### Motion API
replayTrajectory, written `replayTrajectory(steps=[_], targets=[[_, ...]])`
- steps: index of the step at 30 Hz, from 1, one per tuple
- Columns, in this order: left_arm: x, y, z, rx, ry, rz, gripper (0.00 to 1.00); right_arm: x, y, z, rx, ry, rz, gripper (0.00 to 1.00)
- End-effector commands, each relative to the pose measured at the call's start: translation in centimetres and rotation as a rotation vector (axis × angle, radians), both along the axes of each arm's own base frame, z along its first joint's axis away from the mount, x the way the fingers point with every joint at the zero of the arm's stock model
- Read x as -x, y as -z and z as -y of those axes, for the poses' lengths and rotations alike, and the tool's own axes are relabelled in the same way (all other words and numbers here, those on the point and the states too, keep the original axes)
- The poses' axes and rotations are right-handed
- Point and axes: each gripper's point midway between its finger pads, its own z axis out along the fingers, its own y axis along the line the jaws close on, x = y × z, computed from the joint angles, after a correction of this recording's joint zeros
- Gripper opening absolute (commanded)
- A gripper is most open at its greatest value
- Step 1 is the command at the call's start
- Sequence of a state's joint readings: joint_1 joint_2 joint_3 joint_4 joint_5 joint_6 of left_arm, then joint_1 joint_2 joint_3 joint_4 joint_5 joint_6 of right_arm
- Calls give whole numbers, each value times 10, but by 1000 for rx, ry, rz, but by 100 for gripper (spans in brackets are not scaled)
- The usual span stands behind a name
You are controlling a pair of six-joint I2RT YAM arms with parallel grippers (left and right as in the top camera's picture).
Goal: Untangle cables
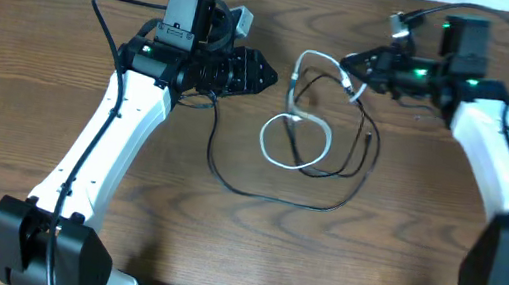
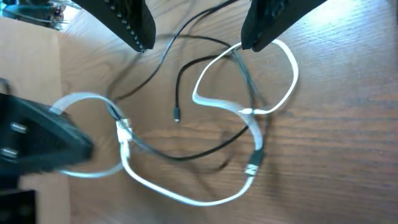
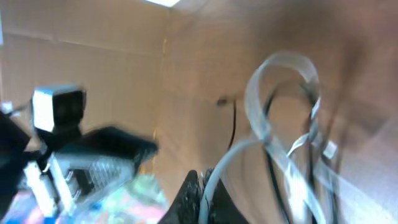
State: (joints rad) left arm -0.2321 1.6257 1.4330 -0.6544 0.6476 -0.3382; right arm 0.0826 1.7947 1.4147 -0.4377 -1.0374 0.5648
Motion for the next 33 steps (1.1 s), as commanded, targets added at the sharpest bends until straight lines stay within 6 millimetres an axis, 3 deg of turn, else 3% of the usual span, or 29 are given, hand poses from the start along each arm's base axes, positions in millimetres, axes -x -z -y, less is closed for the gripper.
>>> replayTrajectory(steps=[1,8,15,23,28,33], targets=[[-1,0,3,-17,26,25,50,9,8,5,88,28,-29,1],[4,-2,32,-6,91,58,50,21,-12,-1,105,12,27,1],[-6,2,64,44,103,76,50,39,-39,0,92,-16,90,1],[-8,16,77,51,121,53,51,49,-57,1,29,-49,104,1],[-8,14,80,54,128,67,51,59,-96,1,-162,-166,179,1],[-6,16,78,43,136,60,51,41,-110,18,-157,-114,284,1]])
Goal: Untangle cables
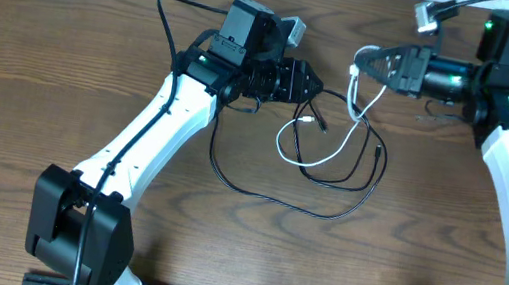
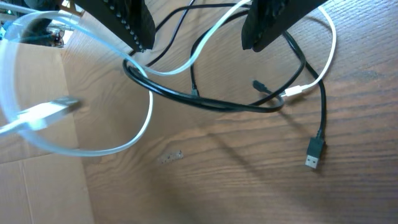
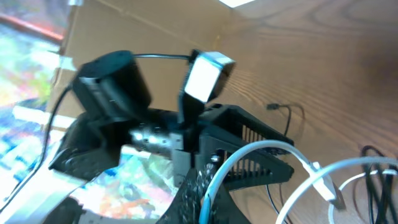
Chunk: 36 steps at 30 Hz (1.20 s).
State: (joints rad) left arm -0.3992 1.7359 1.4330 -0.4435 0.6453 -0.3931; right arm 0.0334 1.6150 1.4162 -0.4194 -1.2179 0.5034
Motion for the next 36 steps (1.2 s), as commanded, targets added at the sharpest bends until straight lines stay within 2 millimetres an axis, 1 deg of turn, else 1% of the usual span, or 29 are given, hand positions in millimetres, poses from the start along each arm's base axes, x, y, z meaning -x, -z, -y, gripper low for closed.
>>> replayTrajectory(steps=[1,3,4,5,7,8,11,13,15,19,21,27,29,31,34,36], targets=[[1,0,-1,-12,12,4,51,-4,-15,14,-26,25,33,1],[4,4,-2,-29,26,2,51,-20,-2,30,47,157,4,1],[5,5,-3,-35,29,-2,51,-24,3,36,76,202,-12,1],[7,6,-4,-41,35,-5,51,-30,13,45,134,276,-34,1],[9,8,-4,-47,41,-11,51,-32,26,58,237,366,-51,1],[9,8,-4,-47,41,-14,51,-29,28,60,275,380,-43,1],[12,6,2,-33,61,-7,50,-18,24,58,324,388,-22,1],[18,-4,17,24,118,9,50,-10,17,58,330,389,-12,1],[27,-20,40,104,200,54,49,-4,10,59,326,389,0,1],[29,-32,60,168,188,45,49,-1,4,59,330,387,29,1],[29,-40,72,211,181,52,49,0,5,59,332,386,26,1],[32,-59,98,302,179,76,49,3,7,59,334,380,8,1],[32,-57,104,306,171,69,50,5,5,57,315,363,9,1],[32,-49,109,288,156,61,50,6,2,55,295,347,13,1],[28,-34,112,264,139,43,50,7,-3,57,263,332,18,1],[25,-27,111,250,133,39,50,7,-6,62,251,339,22,1]])
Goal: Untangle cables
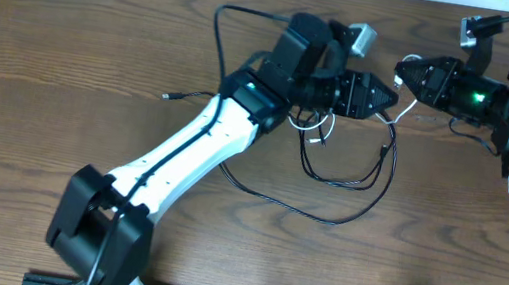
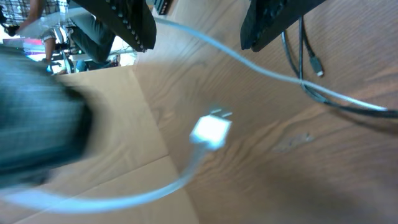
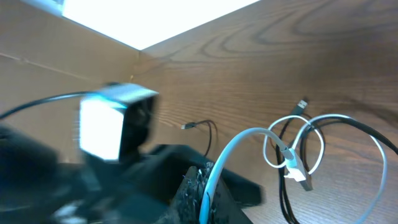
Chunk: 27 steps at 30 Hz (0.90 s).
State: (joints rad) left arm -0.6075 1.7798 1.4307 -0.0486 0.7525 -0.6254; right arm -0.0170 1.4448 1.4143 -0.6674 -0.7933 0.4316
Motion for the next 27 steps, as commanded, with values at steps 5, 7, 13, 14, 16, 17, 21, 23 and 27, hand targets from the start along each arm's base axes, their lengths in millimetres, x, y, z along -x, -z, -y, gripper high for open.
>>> replayTrajectory(steps=[5,7,13,14,16,17,21,23,27], targets=[[-13,36,-13,-103,-18,26,50,2,-28,36,-68,54,55,1],[-10,46,-18,-152,-4,34,50,1,-36,52,-80,98,73,1],[-7,86,-43,-373,-53,29,54,14,-63,87,-135,236,90,1],[-5,86,-41,-377,-35,50,55,16,-71,85,-146,226,112,1],[-2,82,-32,-367,-8,90,57,23,-87,79,-151,206,167,1],[0,80,-27,-357,-2,105,59,26,-92,77,-151,204,182,1],[11,63,0,-288,74,198,63,36,-104,74,-161,202,205,1],[16,56,12,-259,97,242,65,38,-105,70,-172,178,205,1],[24,48,27,-243,156,351,65,41,-104,67,-184,159,194,1]])
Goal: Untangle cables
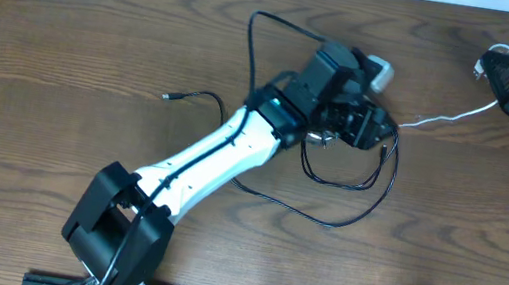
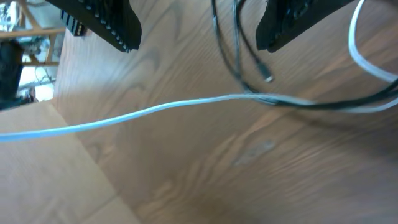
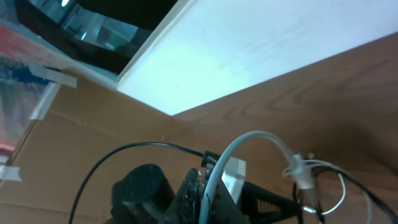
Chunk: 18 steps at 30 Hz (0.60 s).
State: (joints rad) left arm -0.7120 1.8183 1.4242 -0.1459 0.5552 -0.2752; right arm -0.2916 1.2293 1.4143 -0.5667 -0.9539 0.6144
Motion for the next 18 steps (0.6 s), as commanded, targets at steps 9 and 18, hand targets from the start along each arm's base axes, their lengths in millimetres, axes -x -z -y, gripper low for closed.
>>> replayTrajectory(steps=[9,18], targets=[[16,5,45,33,173,217,69,8,-6,-10,-36,-59,-7,1],[-37,11,58,127,-26,276,70,12,-3,-14,-40,-87,-16,1]])
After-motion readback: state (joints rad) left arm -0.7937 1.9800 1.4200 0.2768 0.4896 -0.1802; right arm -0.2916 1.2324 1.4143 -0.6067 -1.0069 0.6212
